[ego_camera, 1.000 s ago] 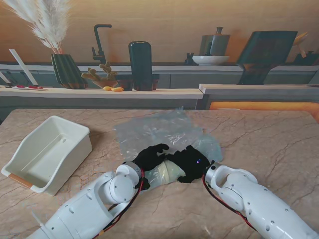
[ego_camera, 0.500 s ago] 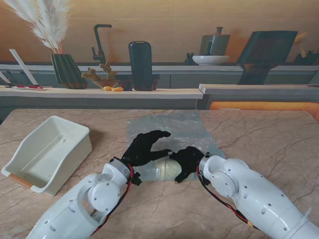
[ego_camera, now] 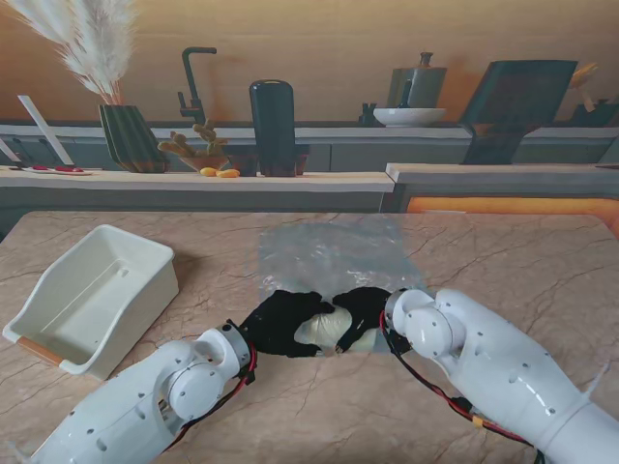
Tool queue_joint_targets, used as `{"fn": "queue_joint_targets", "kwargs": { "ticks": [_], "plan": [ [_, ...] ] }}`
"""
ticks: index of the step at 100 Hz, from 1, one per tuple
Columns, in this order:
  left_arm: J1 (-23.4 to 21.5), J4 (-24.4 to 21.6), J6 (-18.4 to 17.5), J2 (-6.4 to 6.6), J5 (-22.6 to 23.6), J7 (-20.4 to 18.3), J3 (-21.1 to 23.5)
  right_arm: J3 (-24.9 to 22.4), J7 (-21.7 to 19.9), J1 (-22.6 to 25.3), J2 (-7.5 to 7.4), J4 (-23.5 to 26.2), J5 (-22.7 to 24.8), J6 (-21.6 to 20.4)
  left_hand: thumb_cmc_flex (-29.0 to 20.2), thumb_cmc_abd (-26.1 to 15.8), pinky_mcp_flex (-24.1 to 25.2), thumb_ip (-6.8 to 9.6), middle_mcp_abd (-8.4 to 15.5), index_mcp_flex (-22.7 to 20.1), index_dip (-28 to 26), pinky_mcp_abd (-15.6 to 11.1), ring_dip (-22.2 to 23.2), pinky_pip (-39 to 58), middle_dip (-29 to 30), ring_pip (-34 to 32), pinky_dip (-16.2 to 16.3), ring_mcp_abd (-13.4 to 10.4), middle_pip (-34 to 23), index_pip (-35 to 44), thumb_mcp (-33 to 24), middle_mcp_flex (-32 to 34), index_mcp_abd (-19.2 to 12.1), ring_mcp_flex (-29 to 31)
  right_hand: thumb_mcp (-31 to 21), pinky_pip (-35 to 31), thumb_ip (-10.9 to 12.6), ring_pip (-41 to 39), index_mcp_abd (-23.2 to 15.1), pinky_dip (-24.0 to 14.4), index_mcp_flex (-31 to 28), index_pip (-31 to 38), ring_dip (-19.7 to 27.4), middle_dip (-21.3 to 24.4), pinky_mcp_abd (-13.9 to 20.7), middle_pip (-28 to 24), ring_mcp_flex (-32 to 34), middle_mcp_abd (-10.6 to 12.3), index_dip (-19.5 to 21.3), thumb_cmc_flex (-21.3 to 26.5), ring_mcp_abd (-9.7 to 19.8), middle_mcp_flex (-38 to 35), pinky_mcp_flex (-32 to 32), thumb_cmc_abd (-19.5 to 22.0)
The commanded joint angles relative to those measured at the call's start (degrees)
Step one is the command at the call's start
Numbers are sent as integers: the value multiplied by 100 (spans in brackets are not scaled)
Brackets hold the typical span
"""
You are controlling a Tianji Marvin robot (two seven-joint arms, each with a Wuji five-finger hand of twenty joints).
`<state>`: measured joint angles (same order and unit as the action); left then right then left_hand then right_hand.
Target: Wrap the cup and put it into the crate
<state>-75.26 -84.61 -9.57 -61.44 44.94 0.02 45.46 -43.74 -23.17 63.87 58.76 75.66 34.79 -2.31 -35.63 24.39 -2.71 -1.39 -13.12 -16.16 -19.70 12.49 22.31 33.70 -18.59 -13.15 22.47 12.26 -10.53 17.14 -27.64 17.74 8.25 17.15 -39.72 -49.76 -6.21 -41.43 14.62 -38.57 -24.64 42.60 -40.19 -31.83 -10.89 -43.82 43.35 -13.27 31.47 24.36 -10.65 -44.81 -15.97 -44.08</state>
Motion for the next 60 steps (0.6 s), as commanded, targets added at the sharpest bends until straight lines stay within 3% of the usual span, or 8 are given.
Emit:
{"fn": "queue_joint_targets", "kwargs": {
  "ticks": [1,20,25,29,39,44,50,60],
  "plan": [
    [116,180,2,-32,114,-135,-115,213,-259,144,-55,-366,33,78,163,233,84,-221,163,-41,-30,-121,-108,-148,47,49,-59,-98,-263,198,-260,192,-1,-73,-1486,413,362,458,-2847,215,-1722,1113,361,496,-116,670,-224,208,215,2513,236,9,185,1524],
    [730,773,27,-102,104,-16,-800,349,-731,-80,-56,-513,-661,535,-536,373,-289,-101,408,5,-1126,-237,191,389,-299,-500,142,-151,-864,1680,-1526,917,-238,626,-1186,1545,372,1561,-2415,360,-1197,567,908,944,-156,1192,-885,119,-221,2424,178,754,535,1470],
    [868,944,-9,-147,-57,-7,-947,291,-798,-50,-64,-489,-729,606,-882,298,-399,-11,503,-135,-1355,-297,322,666,-429,-714,191,-178,-1087,2097,-1849,1216,-330,877,-867,1745,530,1922,-2051,259,-736,164,1098,1017,-161,1284,-1146,77,-380,2028,166,1088,615,1455],
    [975,1075,-44,-183,-199,-12,-1055,185,-811,16,-71,-444,-725,617,-1077,199,-525,45,579,-271,-1487,-323,436,926,-517,-902,258,-188,-1241,2372,-2038,1475,-408,1119,-231,1985,912,2185,-1706,-2,-338,-856,1264,1091,-185,1400,-1372,77,40,1509,143,1429,672,1654],
    [1244,1365,-199,-256,-542,-115,-1304,-277,-713,345,-80,-217,-572,526,-1479,-137,-768,130,719,-556,-1642,-358,608,1280,-651,-1187,347,-251,-1484,2789,-2266,1940,-569,1548,259,2230,602,2683,-1350,-159,440,-1568,1505,1211,-251,1696,-1711,67,21,516,74,2050,860,1279],
    [1356,1464,-236,-288,-734,-230,-1406,-547,-652,541,-89,-45,-385,446,-1746,-244,-838,100,757,-627,-1654,-328,738,1442,-741,-1346,423,-261,-1597,2898,-2223,2066,-603,1685,376,2311,509,2874,-1250,-206,706,-1758,1590,1258,-268,1827,-1856,81,-4,188,55,2278,999,1233],
    [1445,1547,-220,-334,-929,-313,-1491,-900,-469,807,-85,164,-107,282,-2122,-43,-928,-183,766,-885,-1704,-242,965,1616,-1503,-1554,612,-215,-1504,3144,-2202,2502,-676,1927,443,2405,442,3085,-1187,-235,919,-1958,1694,1306,-296,1956,-1957,83,-23,-110,46,2456,1100,1243],
    [1491,1553,-92,-363,-1107,-443,-1535,-1495,131,1304,-19,514,306,-35,-2017,20,-977,-346,717,-1067,-1612,-199,1100,1699,-1720,-1671,692,-126,-1416,3201,-2287,2760,-694,2050,502,2488,404,3184,-1208,-228,1051,-2058,1737,1332,-303,2026,-2047,80,-25,-358,27,2577,1204,1313]
  ]
}}
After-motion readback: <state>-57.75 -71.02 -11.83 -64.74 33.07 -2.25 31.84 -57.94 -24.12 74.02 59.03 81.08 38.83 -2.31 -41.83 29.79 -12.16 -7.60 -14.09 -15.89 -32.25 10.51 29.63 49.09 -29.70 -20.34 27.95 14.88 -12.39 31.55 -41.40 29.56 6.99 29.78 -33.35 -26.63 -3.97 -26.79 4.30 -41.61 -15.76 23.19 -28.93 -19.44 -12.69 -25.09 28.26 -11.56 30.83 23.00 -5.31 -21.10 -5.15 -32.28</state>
